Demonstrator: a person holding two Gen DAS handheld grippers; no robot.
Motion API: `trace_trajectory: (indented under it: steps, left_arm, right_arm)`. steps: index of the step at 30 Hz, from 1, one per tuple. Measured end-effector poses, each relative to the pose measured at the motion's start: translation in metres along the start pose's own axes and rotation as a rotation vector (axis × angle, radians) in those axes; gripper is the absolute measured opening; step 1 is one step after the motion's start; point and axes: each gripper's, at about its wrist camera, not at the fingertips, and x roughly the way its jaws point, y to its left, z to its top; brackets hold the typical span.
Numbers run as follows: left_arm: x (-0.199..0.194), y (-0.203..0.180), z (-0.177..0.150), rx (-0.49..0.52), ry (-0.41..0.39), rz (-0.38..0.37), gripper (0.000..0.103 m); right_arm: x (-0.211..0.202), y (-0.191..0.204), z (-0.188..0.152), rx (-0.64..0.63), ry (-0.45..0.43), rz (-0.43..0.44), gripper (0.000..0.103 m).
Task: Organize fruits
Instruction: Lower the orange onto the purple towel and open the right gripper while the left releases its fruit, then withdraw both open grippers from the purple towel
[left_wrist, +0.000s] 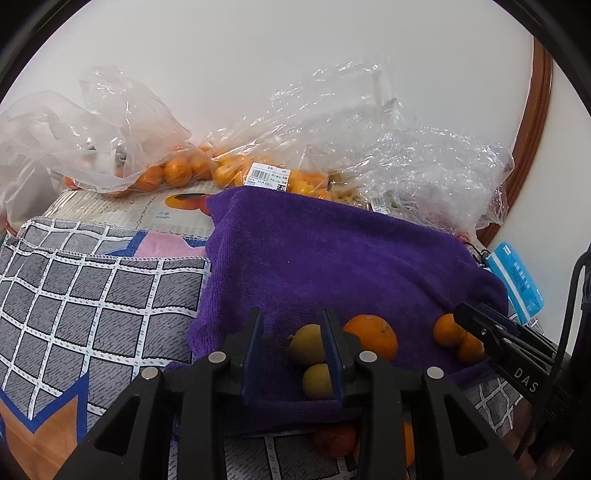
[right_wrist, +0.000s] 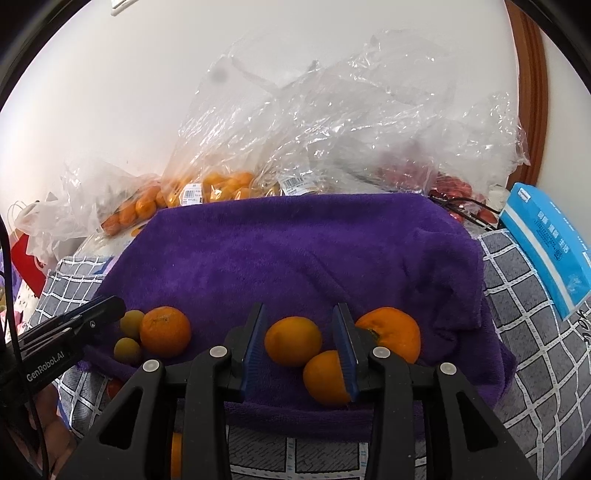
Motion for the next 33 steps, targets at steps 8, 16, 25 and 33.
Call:
trace_trajectory:
  steps: [8, 16, 25, 33]
  left_arm:
    - [-0.008, 0.003, -0.001, -0.018, -0.027, -0.008, 0.039]
    - [-0.020, 0.000, 0.000, 0.037, -0.026, 0.062, 0.040]
    - [-0.046, 0.028, -0.013, -0.024, 0.097, 0.071, 0.042]
    - [-0.067, 0.055, -0.057, -0.052, 0.116, 0.085, 0.043]
  right_arm:
    - [-0.020, 0.007, -0.001, 0.015, -0.022, 0.026, 0.047]
    - [-0.045, 0.019, -0.014, -0.004, -0.018, 0.016, 0.047]
    - [-0.054, 0.031, -0.044, 0.008, 0.059, 0.108, 0.047]
    - [-0.044, 0.050, -0.065, -0.022, 0.150, 0.171, 0.047]
